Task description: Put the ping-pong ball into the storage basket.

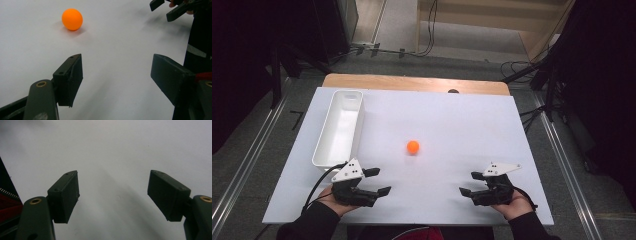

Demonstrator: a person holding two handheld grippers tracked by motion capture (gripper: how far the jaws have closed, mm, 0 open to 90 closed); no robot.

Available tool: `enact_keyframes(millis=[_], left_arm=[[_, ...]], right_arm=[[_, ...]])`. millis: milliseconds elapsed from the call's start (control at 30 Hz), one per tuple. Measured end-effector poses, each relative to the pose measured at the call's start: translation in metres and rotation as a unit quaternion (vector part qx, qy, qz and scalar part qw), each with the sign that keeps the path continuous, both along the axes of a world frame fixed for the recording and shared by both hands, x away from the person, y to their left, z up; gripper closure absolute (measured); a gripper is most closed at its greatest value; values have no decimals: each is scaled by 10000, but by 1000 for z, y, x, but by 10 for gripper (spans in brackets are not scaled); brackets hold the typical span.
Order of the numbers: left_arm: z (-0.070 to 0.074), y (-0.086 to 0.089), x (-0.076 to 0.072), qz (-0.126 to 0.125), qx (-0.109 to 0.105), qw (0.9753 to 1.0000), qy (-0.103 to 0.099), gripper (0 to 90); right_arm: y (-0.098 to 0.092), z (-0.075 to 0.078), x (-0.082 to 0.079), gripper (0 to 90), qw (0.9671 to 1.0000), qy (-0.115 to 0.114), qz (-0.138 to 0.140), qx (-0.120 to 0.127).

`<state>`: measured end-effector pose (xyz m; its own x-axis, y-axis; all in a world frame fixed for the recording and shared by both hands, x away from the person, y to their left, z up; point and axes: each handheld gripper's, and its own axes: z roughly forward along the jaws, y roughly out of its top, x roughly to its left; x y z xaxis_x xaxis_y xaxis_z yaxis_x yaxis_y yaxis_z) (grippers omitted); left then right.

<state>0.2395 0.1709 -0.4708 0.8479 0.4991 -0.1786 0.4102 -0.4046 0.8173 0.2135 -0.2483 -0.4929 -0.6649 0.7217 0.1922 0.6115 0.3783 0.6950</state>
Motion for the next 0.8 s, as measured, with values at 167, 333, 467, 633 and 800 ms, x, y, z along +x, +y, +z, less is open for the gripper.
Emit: enact_keyframes(millis=[167, 333, 467, 633, 800], left_arm=[[1, -6, 4, 133, -16, 9999, -64, 260], [3, -8, 7, 253, -78, 9995, -144, 259], [5, -10, 9, 394, -38, 9992, -100, 259], [4, -14, 13, 460, 109, 9989, -76, 254], [6, -18, 15, 420, 112, 9990, -45, 252]], right_arm=[[0, 0, 0, 240, 10000, 3, 10, 1], [0, 0, 0, 240, 10000, 3, 14, 4], [0, -1, 0, 240, 10000, 6, 22, -5], [1, -1, 0, 241, 10000, 25, 44, -14], [1, -1, 1, 240, 10000, 22, 52, -31]])
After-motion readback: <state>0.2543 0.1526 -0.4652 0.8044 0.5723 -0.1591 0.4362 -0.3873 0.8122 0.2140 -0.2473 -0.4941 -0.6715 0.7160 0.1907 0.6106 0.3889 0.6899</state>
